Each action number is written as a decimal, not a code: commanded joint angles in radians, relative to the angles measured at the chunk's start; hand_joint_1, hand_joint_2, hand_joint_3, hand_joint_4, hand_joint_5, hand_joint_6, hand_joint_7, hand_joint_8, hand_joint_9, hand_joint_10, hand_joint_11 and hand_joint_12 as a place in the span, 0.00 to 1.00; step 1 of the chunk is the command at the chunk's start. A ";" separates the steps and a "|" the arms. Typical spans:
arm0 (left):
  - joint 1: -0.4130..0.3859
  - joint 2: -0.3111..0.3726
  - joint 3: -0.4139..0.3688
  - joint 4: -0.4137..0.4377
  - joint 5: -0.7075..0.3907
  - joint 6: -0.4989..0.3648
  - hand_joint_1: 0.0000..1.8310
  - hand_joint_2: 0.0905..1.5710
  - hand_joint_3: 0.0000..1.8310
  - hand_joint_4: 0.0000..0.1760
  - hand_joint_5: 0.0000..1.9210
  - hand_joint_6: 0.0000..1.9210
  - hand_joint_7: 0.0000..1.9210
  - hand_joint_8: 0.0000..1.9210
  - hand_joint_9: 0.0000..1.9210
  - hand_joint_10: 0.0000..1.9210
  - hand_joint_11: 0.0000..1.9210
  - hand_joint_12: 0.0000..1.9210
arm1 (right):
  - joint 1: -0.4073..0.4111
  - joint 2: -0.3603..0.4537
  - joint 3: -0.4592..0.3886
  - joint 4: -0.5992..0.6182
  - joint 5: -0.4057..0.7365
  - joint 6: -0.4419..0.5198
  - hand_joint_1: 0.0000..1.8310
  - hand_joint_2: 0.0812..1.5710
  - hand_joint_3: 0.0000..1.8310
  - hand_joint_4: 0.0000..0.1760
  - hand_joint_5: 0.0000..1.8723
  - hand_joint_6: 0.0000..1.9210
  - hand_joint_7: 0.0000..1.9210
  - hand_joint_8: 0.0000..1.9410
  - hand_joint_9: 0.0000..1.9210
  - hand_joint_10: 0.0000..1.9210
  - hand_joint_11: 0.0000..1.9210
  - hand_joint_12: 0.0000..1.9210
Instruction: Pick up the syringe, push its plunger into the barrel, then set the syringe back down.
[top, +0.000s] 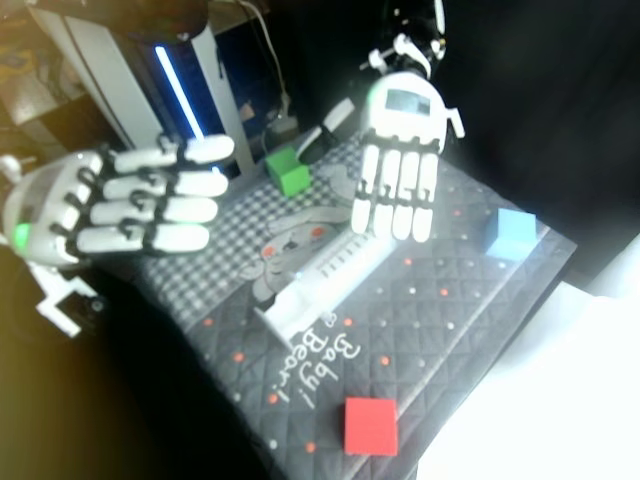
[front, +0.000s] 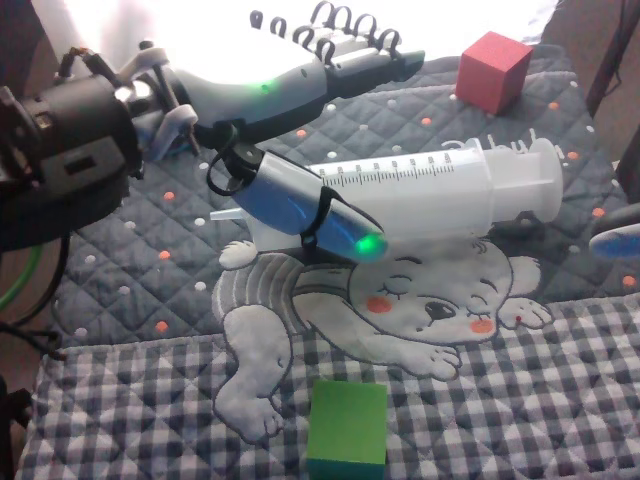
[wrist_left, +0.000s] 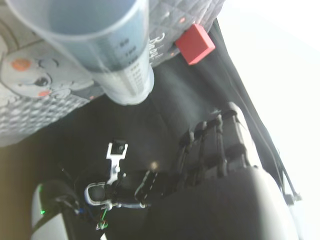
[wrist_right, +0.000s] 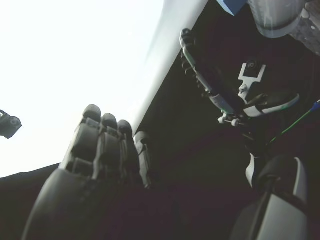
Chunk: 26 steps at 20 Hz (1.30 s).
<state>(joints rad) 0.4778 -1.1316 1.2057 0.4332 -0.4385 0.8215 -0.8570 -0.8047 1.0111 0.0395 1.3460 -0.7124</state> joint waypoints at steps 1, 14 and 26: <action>-0.011 -0.008 0.004 -0.019 -0.093 -0.003 0.26 0.43 0.00 0.00 0.00 0.00 0.00 0.00 0.00 0.00 0.00 0.00 | 0.011 0.001 -0.001 0.022 0.118 0.004 0.35 0.33 0.00 0.43 0.00 0.00 0.00 0.00 0.00 0.00 0.01 0.00; 0.003 -0.120 0.118 -0.054 0.026 -0.004 0.24 0.38 0.00 0.00 0.00 0.00 0.00 0.00 0.00 0.00 0.00 0.00 | 0.011 -0.008 -0.001 0.021 0.118 0.004 0.39 0.37 0.00 0.25 0.00 0.00 0.00 0.00 0.00 0.00 0.00 0.00; 0.007 -0.205 0.227 -0.060 0.076 -0.068 0.27 0.37 0.00 0.00 0.00 0.00 0.00 0.00 0.00 0.00 0.00 0.00 | 0.011 -0.014 0.008 0.022 0.118 0.004 0.21 0.43 0.00 0.21 0.00 0.00 0.00 0.00 0.00 0.00 0.00 0.00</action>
<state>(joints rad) 0.4934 -1.3323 1.4311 0.3889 -0.2714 0.7589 -0.8570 -0.8238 1.0145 0.0437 1.3441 -0.7124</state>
